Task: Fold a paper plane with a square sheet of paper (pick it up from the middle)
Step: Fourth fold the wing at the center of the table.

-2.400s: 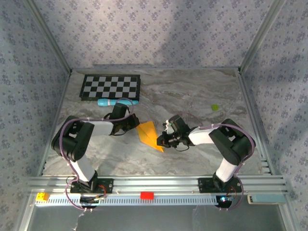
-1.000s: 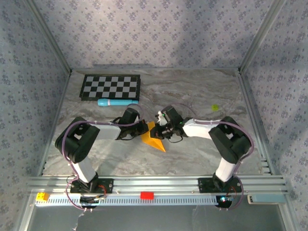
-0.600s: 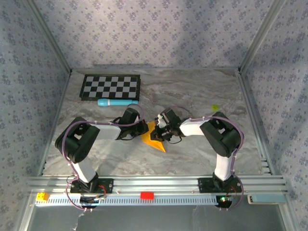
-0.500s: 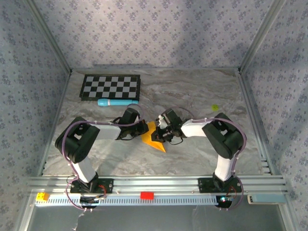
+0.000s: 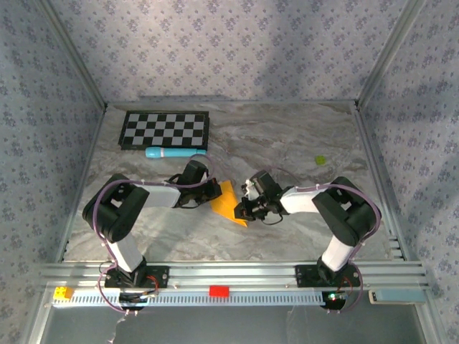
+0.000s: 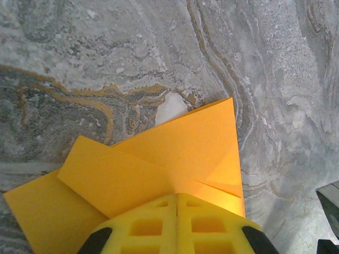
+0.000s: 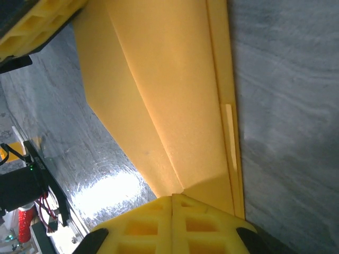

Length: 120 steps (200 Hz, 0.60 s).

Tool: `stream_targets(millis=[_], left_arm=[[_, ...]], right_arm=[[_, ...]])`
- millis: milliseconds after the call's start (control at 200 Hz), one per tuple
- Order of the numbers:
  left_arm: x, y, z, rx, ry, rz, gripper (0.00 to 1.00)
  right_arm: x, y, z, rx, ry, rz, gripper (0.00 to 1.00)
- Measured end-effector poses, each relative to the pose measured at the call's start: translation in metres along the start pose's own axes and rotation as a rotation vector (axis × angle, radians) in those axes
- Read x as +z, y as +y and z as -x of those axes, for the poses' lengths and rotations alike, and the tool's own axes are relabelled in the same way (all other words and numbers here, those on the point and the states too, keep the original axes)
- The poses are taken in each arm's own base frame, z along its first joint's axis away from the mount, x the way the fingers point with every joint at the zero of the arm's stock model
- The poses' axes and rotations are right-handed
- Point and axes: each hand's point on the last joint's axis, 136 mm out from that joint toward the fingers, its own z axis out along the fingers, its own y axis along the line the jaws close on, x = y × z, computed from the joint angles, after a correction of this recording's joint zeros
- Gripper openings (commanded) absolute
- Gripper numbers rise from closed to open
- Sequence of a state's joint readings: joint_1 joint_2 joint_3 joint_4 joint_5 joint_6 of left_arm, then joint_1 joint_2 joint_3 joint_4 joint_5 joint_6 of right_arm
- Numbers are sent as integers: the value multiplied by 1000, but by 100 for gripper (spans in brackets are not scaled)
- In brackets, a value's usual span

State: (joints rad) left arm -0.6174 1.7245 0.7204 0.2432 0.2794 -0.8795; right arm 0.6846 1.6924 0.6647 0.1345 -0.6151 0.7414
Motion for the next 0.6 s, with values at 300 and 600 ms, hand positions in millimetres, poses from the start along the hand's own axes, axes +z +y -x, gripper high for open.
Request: stream_targets(millis=[300,600], left_arm=[[0,0,0,4,2,2,0],[0,-1,0,6,5,1,0]], right_arm=[[-21,14,-3,-27,-38,25,8],[-15,-13,-24,12,-8,-1,6]])
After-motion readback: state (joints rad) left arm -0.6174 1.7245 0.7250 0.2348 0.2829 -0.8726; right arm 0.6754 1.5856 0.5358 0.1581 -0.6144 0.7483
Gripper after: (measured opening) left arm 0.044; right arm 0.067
